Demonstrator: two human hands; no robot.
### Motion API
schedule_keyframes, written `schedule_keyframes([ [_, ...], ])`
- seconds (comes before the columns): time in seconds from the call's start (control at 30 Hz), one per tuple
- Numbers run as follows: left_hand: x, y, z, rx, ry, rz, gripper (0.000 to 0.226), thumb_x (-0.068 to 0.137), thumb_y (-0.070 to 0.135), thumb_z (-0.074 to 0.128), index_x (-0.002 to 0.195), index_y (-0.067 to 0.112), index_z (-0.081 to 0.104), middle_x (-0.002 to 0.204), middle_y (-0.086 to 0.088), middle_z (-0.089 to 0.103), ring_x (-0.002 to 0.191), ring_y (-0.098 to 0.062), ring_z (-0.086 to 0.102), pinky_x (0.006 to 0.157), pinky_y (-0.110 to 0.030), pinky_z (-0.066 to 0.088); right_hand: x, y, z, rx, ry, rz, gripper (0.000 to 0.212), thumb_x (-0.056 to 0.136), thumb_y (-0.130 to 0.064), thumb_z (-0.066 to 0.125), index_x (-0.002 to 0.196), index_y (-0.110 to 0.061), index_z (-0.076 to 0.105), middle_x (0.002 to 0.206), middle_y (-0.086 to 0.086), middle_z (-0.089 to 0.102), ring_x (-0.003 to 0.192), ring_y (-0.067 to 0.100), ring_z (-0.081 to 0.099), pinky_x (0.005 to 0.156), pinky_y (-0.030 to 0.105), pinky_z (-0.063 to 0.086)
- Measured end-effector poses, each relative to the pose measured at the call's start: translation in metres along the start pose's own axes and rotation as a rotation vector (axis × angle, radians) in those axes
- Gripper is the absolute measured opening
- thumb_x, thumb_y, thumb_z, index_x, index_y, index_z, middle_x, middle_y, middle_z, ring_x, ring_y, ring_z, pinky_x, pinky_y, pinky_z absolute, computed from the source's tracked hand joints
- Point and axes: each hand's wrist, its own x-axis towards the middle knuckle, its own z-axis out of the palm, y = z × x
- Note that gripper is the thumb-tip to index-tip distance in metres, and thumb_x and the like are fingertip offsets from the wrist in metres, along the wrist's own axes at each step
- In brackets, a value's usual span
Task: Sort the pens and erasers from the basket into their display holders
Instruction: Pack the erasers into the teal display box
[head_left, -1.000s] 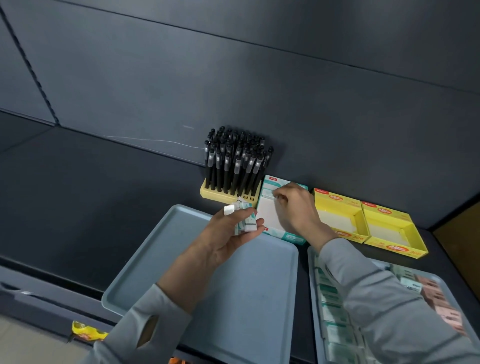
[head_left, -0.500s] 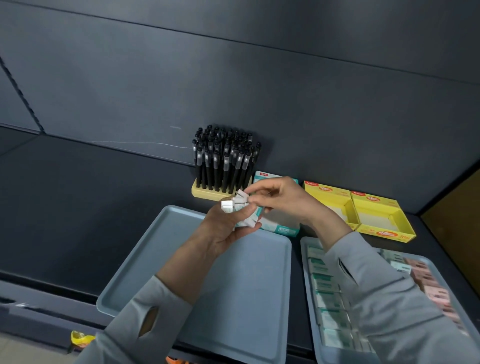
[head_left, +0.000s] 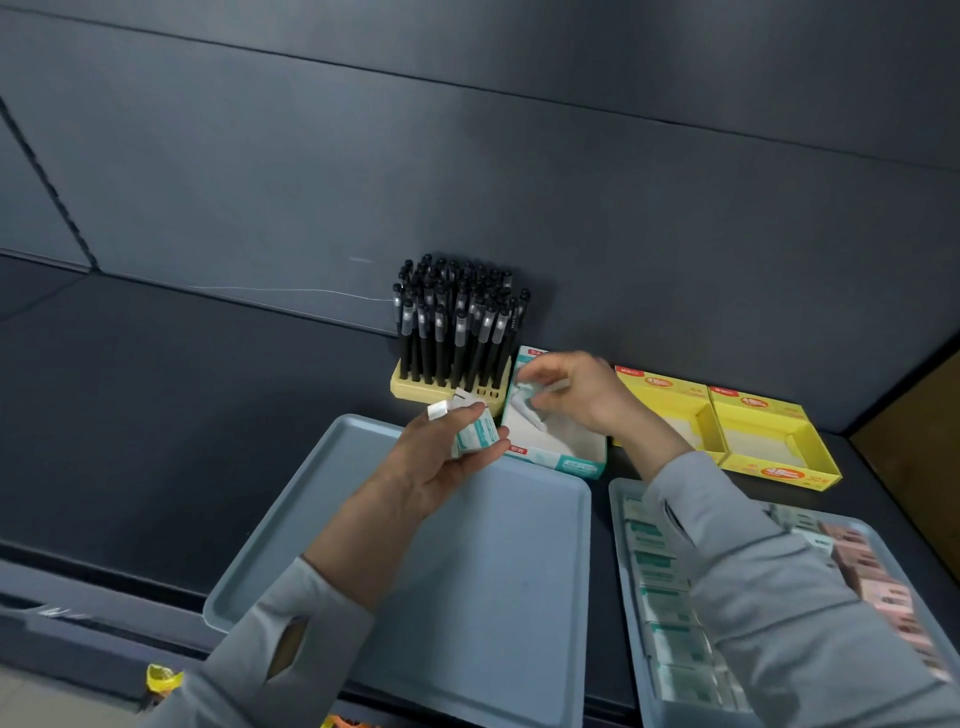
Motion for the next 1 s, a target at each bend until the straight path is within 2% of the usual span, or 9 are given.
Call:
schedule_keyframes([
  [0.1, 0.003, 0.000, -0.003, -0.002, -0.038, 0.004, 0.031, 0.089, -0.004, 0.059, 0.120, -0.007, 0.056, 0.116, -0.027, 0.063, 0.094, -0.035, 0.070, 0.065, -0.034, 0.061, -0.003, 0.002, 0.002, -0.148, 0.095, 0.090, 0.020, 0.075, -0.029, 0.083, 0.089, -0.025, 0.069, 0.093, -0.006, 0.068, 0.087, 0.013, 0.061, 0.077, 0.026, 0.046],
  [0.17, 0.005, -0.001, -0.003, 0.006, -0.061, 0.022, 0.031, 0.088, -0.011, 0.052, 0.119, -0.008, 0.056, 0.114, -0.027, 0.064, 0.096, -0.035, 0.070, 0.071, -0.037, 0.061, -0.005, 0.003, 0.003, -0.285, -0.001, 0.130, 0.020, 0.074, -0.038, 0.082, 0.080, -0.029, 0.065, 0.089, -0.007, 0.064, 0.089, 0.015, 0.060, 0.076, 0.026, 0.044],
  [0.27, 0.006, -0.003, -0.002, 0.045, -0.079, 0.059, 0.032, 0.087, -0.014, 0.051, 0.118, -0.008, 0.058, 0.112, -0.025, 0.066, 0.100, -0.034, 0.068, 0.074, -0.037, 0.061, -0.008, 0.002, 0.011, -0.294, 0.001, 0.089, 0.006, 0.082, -0.019, 0.073, 0.086, -0.023, 0.073, 0.096, -0.003, 0.069, 0.096, 0.020, 0.063, 0.079, 0.021, 0.043],
  [0.33, 0.006, -0.003, -0.001, 0.065, -0.077, 0.061, 0.031, 0.087, -0.013, 0.055, 0.116, -0.006, 0.060, 0.111, -0.024, 0.068, 0.101, -0.033, 0.068, 0.073, -0.036, 0.061, -0.007, 0.004, 0.016, -0.325, 0.109, 0.048, 0.019, 0.085, -0.011, 0.061, 0.093, -0.020, 0.075, 0.107, 0.000, 0.071, 0.101, 0.023, 0.063, 0.084, 0.023, 0.044],
  [0.53, 0.008, -0.004, 0.001, 0.083, -0.063, 0.075, 0.026, 0.088, -0.009, 0.059, 0.112, -0.003, 0.062, 0.100, -0.015, 0.071, 0.095, -0.028, 0.068, 0.068, -0.031, 0.061, -0.004, 0.013, 0.023, -0.326, 0.183, 0.075, 0.017, 0.088, -0.014, 0.061, 0.095, -0.021, 0.076, 0.112, 0.002, 0.069, 0.101, 0.024, 0.062, 0.089, 0.029, 0.049],
  [0.63, 0.010, -0.005, 0.004, 0.108, -0.053, 0.102, 0.029, 0.087, -0.009, 0.061, 0.116, -0.003, 0.060, 0.109, -0.018, 0.068, 0.097, -0.028, 0.067, 0.066, -0.029, 0.060, -0.007, 0.001, 0.013, -0.031, 0.179, 0.050, 0.014, 0.092, -0.022, 0.063, 0.083, -0.022, 0.074, 0.083, -0.008, 0.071, 0.079, 0.013, 0.065, 0.075, 0.029, 0.053],
  [0.73, 0.011, -0.008, 0.007, 0.181, -0.049, 0.126, 0.035, 0.085, -0.009, 0.065, 0.119, -0.004, 0.059, 0.114, -0.020, 0.067, 0.100, -0.030, 0.067, 0.067, -0.027, 0.060, -0.016, -0.022, 0.005, 0.437, -0.083, 0.067, 0.016, 0.095, -0.025, 0.062, 0.085, -0.017, 0.072, 0.068, -0.010, 0.068, 0.063, 0.004, 0.061, 0.057, 0.021, 0.048],
  [0.93, 0.009, -0.013, 0.011, 0.335, -0.022, 0.234, 0.033, 0.082, -0.009, 0.068, 0.114, -0.005, 0.060, 0.110, -0.024, 0.066, 0.091, -0.027, 0.067, 0.067, -0.026, 0.060, -0.023, -0.024, -0.009, 0.503, -0.221, 0.007, 0.009, 0.090, -0.013, 0.068, 0.098, -0.011, 0.072, 0.072, -0.008, 0.070, 0.064, 0.005, 0.063, 0.057, 0.019, 0.049],
  [1.0, 0.008, -0.013, 0.013, 0.348, -0.011, 0.259, 0.031, 0.082, -0.008, 0.069, 0.112, -0.005, 0.059, 0.107, -0.023, 0.066, 0.087, -0.026, 0.067, 0.068, -0.027, 0.060, -0.024, -0.021, -0.011, 0.517, -0.205, 0.009, 0.016, 0.087, -0.004, 0.070, 0.100, -0.013, 0.069, 0.069, -0.006, 0.069, 0.058, 0.006, 0.063, 0.060, 0.019, 0.052],
])
